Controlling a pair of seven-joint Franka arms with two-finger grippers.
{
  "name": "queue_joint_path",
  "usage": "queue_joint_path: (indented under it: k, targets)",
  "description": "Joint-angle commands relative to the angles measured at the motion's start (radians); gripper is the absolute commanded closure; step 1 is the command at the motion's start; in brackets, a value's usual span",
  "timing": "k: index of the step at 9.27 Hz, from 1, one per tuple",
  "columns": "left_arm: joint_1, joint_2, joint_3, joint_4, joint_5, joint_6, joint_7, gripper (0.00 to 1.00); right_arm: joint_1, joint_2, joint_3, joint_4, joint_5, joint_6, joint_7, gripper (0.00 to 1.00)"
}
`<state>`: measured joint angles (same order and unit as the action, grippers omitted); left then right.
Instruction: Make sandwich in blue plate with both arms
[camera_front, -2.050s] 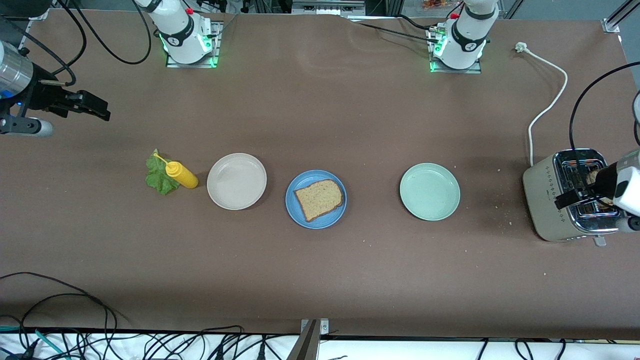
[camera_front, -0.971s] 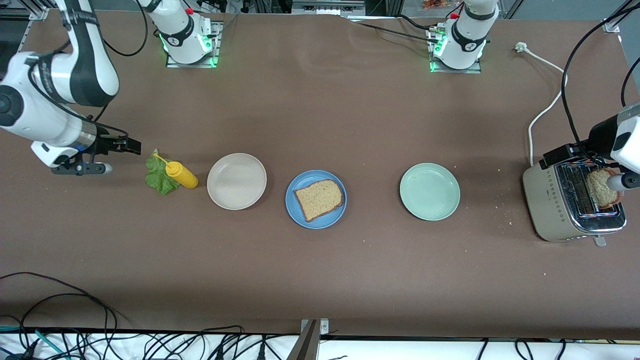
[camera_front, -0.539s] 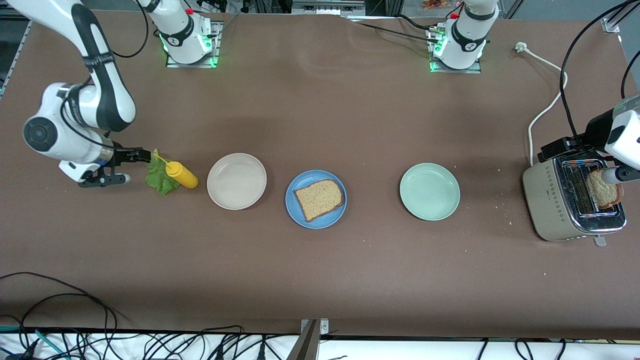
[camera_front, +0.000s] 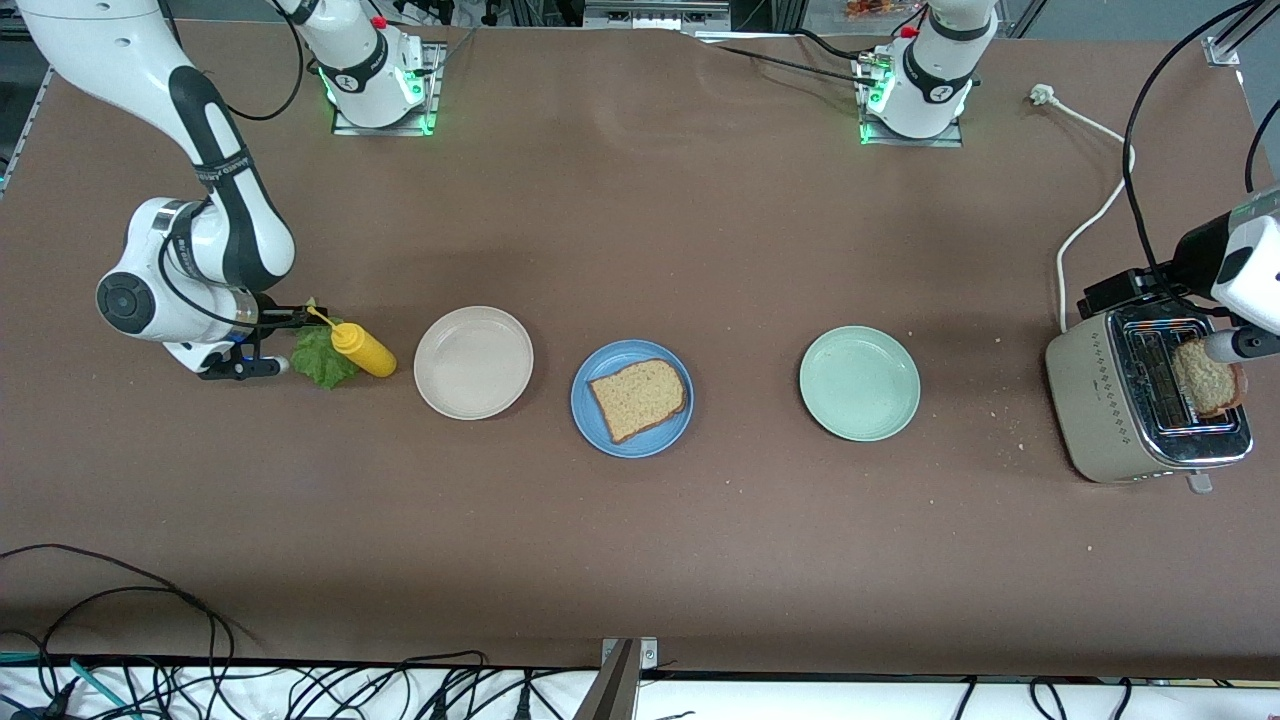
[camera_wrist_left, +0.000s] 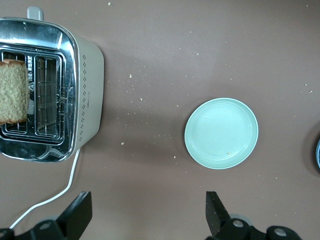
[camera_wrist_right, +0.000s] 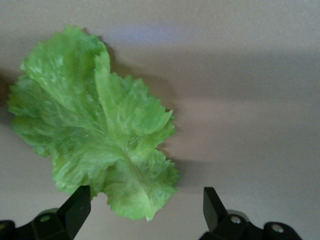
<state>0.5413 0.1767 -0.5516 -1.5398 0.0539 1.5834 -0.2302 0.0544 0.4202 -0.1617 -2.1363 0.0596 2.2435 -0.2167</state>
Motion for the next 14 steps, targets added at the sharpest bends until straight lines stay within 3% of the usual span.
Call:
queue_joint_path:
  k: [1,2,3,4,6,12,13,14]
  targets:
    - [0.011,-0.037,0.001,-0.025,-0.031,-0.013,0.029,0.0,-0.033,0.038,0.004,0.001,0.083,0.008,-0.102,0.31]
    - [0.011,-0.039,0.001,-0.025,-0.031,-0.014,0.029,0.0,-0.033,0.038,0.004,0.003,0.085,0.005,-0.11,0.59]
    - [0.011,-0.042,0.001,-0.025,-0.031,-0.014,0.029,0.0,-0.033,0.038,0.004,0.013,0.085,0.004,-0.112,0.76]
    - [0.011,-0.045,0.001,-0.026,-0.031,-0.017,0.029,0.0,-0.033,0.031,0.004,0.022,0.083,-0.004,-0.127,0.8]
    - [0.011,-0.043,-0.001,-0.028,-0.032,-0.019,0.029,0.0,-0.033,0.013,0.002,0.094,0.083,-0.066,-0.157,0.82]
    - [0.011,-0.043,0.001,-0.034,-0.031,-0.019,0.04,0.0,-0.028,0.008,-0.019,0.582,0.003,-0.614,-0.182,0.84]
    - [0.011,-0.042,0.001,-0.034,-0.031,-0.019,0.043,0.0,-0.025,0.008,-0.018,0.601,0.003,-0.652,-0.165,0.87]
    - [0.012,-0.042,0.001,-0.033,-0.031,-0.019,0.043,0.0,-0.033,0.028,-0.018,0.593,0.003,-0.642,-0.165,0.83]
